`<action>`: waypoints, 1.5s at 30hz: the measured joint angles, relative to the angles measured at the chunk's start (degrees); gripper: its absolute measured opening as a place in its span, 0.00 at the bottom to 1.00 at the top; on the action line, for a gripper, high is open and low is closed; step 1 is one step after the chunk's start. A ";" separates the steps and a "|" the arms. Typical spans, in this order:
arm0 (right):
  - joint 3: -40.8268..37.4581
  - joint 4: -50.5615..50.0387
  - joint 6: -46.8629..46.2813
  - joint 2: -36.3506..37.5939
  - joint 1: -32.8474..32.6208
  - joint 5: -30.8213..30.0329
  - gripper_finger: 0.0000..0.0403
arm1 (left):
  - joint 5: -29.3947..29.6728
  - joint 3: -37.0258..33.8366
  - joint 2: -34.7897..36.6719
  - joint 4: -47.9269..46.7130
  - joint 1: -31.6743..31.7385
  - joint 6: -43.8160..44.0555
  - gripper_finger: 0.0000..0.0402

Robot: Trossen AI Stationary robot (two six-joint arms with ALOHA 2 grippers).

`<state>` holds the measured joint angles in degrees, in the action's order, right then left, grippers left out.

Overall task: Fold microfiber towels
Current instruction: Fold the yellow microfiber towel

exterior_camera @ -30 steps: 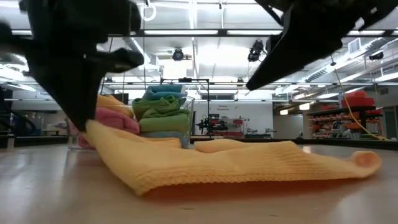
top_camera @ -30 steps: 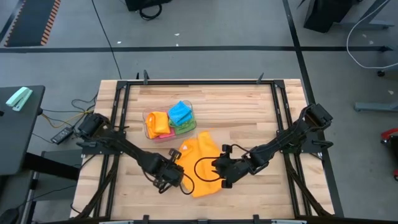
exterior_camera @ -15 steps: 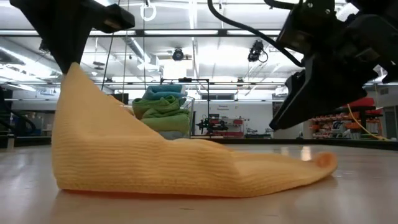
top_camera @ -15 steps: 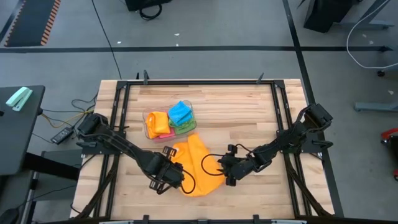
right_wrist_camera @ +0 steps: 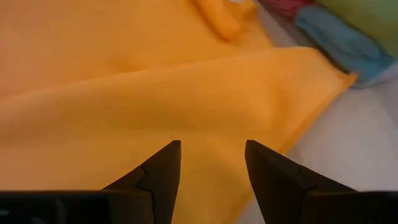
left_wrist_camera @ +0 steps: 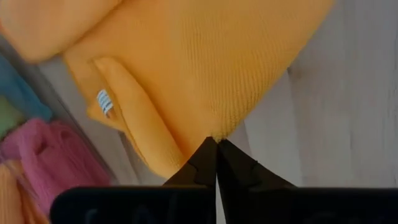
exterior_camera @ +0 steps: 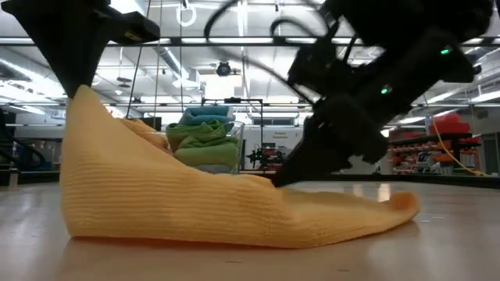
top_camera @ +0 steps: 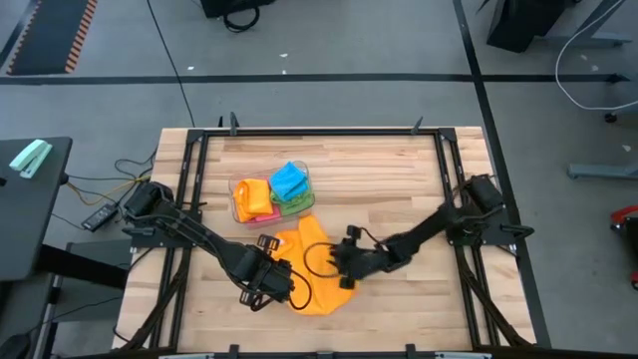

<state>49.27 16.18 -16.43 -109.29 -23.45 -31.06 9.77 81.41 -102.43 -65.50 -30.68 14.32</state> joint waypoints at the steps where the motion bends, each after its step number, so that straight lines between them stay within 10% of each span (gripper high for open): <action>1: 0.76 -1.34 -0.23 -0.63 1.05 1.20 0.47 | -0.02 0.00 0.00 -0.75 -0.19 0.51 0.03; 18: 3.81 -27.42 -10.51 3.59 -0.91 3.90 0.47 | -6.24 -0.04 0.00 -9.16 -5.05 11.57 0.02; 29: -3.37 -7.40 -8.66 3.76 -3.07 1.48 0.47 | 3.56 6.99 -0.02 -5.48 1.65 -6.33 0.02; 37: -2.79 -17.72 -10.35 10.91 -7.95 -0.59 0.47 | 9.07 7.41 -0.62 12.19 5.13 -30.97 0.06; 45: -2.81 -23.58 -12.48 16.36 -12.85 -4.94 0.47 | 8.15 7.37 -5.91 17.28 9.05 -29.62 0.02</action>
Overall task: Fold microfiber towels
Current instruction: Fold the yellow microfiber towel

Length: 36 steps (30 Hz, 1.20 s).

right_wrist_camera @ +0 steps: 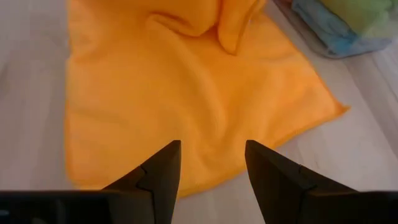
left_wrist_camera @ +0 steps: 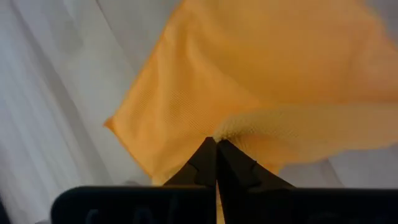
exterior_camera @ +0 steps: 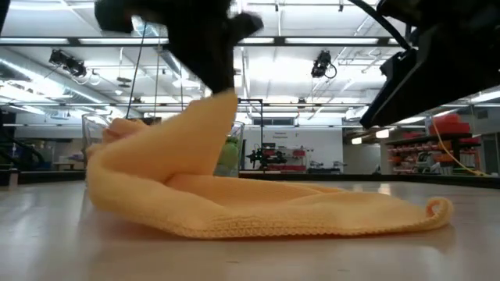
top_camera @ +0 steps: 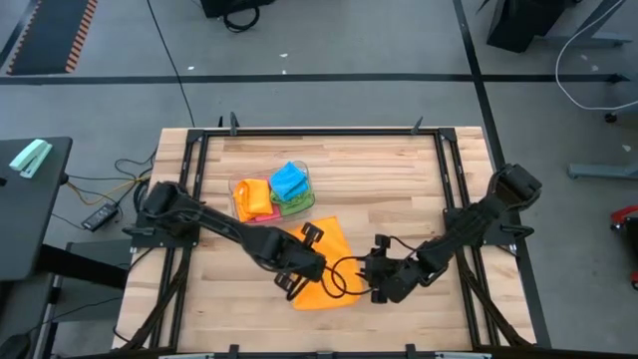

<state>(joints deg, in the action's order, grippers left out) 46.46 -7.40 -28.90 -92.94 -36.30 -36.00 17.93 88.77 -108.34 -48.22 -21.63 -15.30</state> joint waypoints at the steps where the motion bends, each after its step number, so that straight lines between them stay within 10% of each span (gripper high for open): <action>1: 0.01 0.17 -0.79 0.03 -0.19 -0.08 0.47 | -0.01 0.00 -1.09 0.08 0.28 0.12 0.03; 19: -1.39 1.71 -4.12 -0.36 -2.66 -4.18 0.47 | -1.45 -0.04 -11.32 13.81 -0.97 3.19 0.17; 27: -4.50 13.05 -1.44 -4.67 -2.02 -3.41 0.47 | -0.87 0.02 -6.90 7.97 -5.47 6.46 0.44; 36: -3.26 20.22 1.85 -7.66 -1.85 0.04 0.47 | 1.94 -2.16 -6.30 -1.87 -8.15 20.03 0.44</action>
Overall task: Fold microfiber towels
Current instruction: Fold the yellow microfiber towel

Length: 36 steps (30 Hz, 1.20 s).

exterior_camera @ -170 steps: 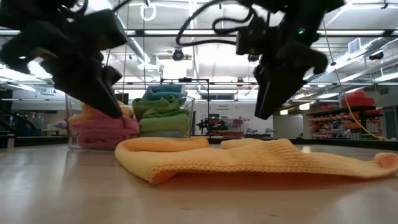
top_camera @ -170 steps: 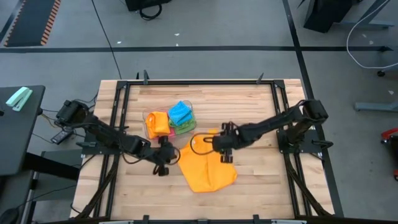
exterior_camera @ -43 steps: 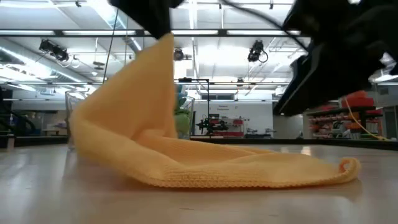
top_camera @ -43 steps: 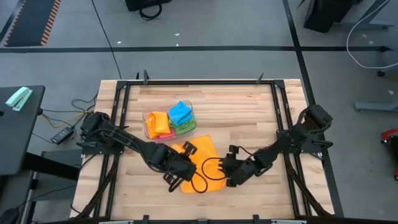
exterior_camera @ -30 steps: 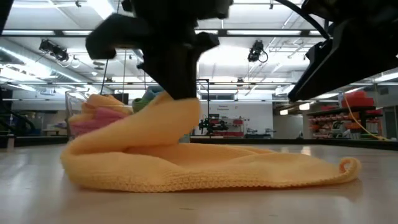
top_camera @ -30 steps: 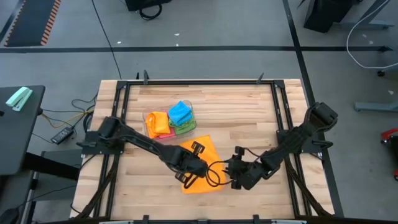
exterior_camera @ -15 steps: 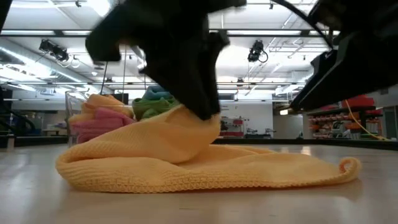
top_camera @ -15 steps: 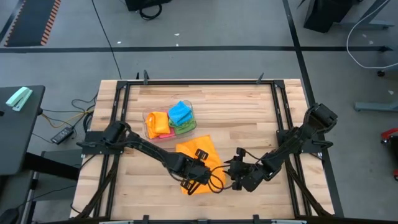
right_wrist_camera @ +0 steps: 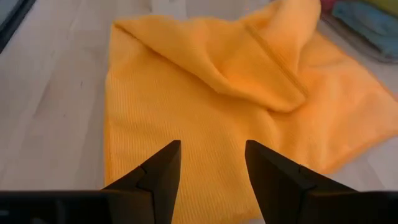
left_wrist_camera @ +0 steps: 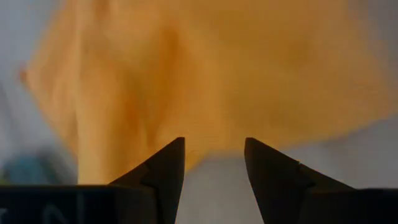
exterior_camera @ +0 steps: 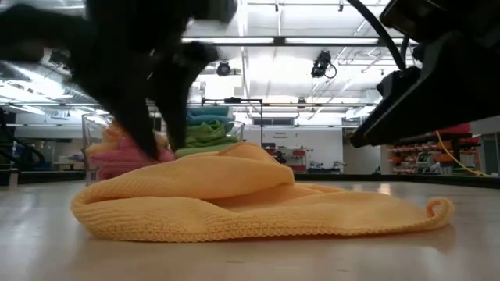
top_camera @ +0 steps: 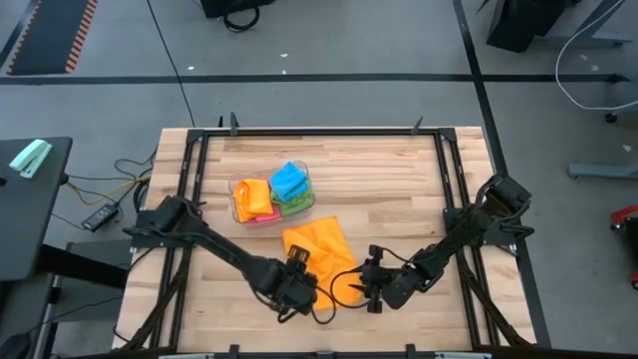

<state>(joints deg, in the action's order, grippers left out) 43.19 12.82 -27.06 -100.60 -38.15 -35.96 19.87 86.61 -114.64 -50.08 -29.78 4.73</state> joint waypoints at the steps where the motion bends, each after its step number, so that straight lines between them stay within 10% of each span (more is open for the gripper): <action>1: 0.05 0.20 0.28 0.10 0.14 -0.23 0.47 | 1.06 -1.06 -0.14 -1.06 0.11 0.88 0.43; 10: 0.05 0.86 -1.94 0.42 0.24 1.65 0.47 | -3.95 -9.24 -0.21 5.40 0.37 6.52 0.34; 21: 0.03 1.57 -5.38 0.13 4.14 10.55 0.47 | -1.48 -9.44 -0.21 20.15 -2.76 -5.21 0.33; 29: 0.03 0.29 -4.20 0.54 3.79 12.90 0.47 | 0.62 -9.44 -0.21 33.72 -3.69 -13.19 0.03; 36: 1.66 -11.65 -6.35 2.75 1.45 15.73 0.47 | 0.68 -9.39 -0.21 39.72 -1.07 -19.90 0.04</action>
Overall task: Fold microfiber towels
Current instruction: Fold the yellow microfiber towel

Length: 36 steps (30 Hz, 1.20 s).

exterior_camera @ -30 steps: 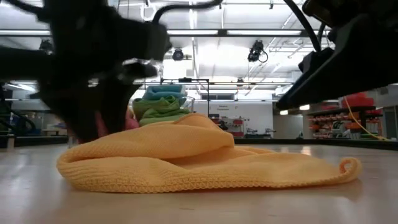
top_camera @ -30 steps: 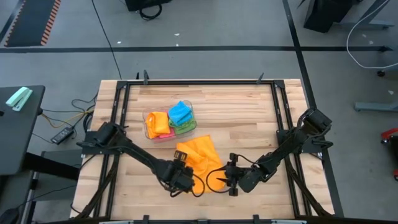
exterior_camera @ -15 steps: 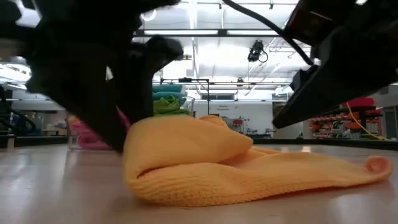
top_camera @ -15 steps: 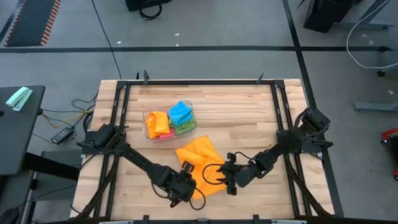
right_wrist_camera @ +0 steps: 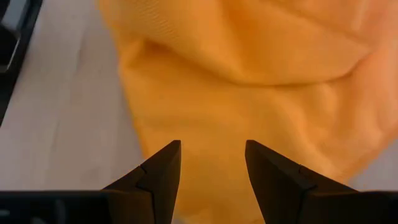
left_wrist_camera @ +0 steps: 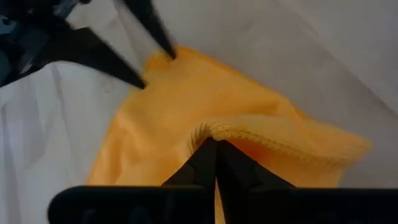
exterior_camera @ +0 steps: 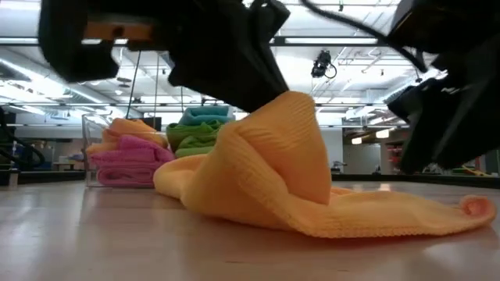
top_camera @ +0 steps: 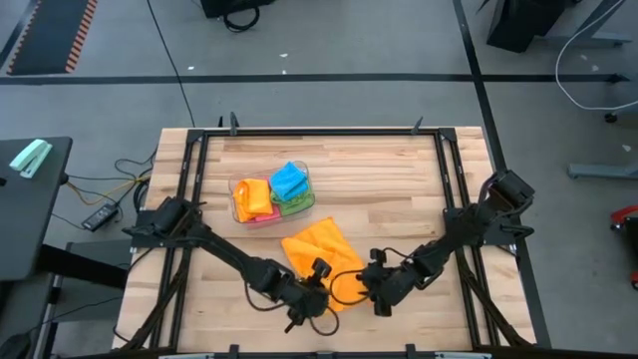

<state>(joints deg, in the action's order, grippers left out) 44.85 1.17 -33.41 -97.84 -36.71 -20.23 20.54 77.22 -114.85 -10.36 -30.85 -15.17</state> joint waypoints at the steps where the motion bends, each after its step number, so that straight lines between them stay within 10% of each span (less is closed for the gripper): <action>1: 0.03 0.08 0.75 0.00 -0.52 0.02 0.47 | 0.01 0.17 0.00 0.08 0.36 -0.46 0.04; 21: 1.70 -9.68 -2.33 1.44 -3.63 0.41 0.47 | -11.48 1.08 -5.91 13.19 5.94 -1.10 0.05; 36: 4.13 -15.83 -2.91 2.05 -3.70 0.46 0.47 | -11.43 1.19 0.05 14.49 2.95 -2.11 0.42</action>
<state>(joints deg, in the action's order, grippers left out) 48.99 -14.66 -36.32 -95.79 -40.41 -19.77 9.11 78.41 -114.80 4.13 -27.90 -17.28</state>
